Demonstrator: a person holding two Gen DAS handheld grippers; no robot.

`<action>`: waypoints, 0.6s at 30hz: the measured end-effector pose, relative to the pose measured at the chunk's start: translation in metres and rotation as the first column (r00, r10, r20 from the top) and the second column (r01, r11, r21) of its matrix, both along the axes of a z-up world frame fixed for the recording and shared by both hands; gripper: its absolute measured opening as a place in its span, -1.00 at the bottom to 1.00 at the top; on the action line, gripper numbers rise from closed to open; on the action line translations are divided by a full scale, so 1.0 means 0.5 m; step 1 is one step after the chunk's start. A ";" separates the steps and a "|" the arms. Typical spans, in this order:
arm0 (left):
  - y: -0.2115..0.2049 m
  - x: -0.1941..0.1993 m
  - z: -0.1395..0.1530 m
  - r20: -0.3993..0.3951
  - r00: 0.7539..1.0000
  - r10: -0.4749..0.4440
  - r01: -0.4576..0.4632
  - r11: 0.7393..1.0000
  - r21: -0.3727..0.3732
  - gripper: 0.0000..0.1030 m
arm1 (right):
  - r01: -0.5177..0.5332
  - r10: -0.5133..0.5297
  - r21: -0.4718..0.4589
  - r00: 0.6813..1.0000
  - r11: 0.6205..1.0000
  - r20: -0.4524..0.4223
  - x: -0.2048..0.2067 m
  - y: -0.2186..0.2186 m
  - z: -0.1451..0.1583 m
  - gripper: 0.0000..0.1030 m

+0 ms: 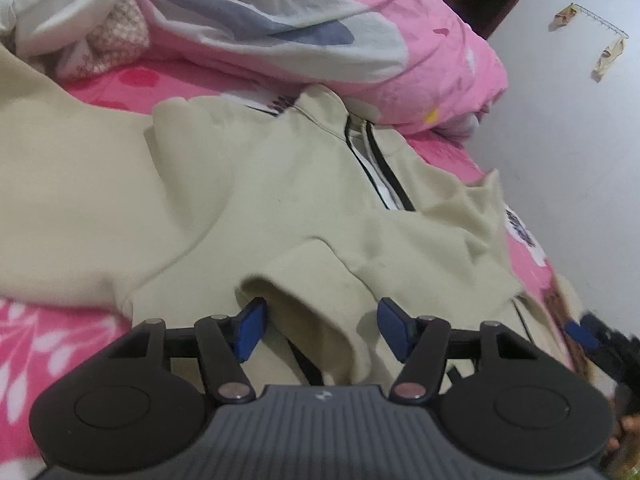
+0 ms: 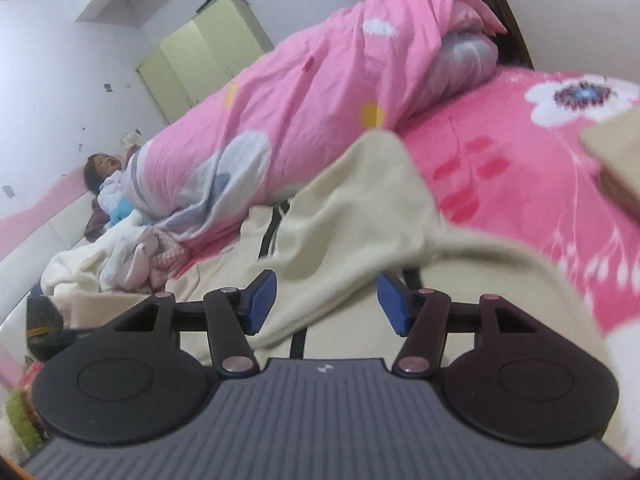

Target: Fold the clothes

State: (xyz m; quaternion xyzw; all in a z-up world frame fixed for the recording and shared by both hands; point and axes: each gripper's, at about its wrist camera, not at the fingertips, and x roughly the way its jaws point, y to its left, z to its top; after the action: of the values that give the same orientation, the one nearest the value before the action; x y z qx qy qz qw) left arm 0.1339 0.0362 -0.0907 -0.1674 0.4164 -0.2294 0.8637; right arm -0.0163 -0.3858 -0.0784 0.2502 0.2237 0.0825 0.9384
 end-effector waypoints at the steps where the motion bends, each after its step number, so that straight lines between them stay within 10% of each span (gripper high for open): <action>1: -0.003 0.003 -0.002 0.005 1.000 0.008 -0.008 1.000 -0.004 0.19 | -0.001 0.001 0.003 1.000 1.000 -0.009 -0.004 0.009 -0.006 0.08; 6: -0.013 0.024 -0.005 0.039 0.998 0.058 -0.059 0.998 0.015 -0.75 | -0.007 0.009 0.025 0.998 1.000 -0.055 -0.004 0.044 -0.034 0.08; 18: 0.092 0.044 0.083 0.177 0.951 0.253 -0.239 0.966 -0.097 -0.84 | 0.021 -0.031 -0.096 0.994 0.995 -0.105 0.018 0.073 -0.036 0.08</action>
State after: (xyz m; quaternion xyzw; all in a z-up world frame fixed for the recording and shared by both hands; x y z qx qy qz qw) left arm 0.1557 0.0823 -0.0495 -0.2278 0.3000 -0.1500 0.9141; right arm -0.0073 -0.3493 -0.0963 0.2124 0.2736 0.0463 0.9370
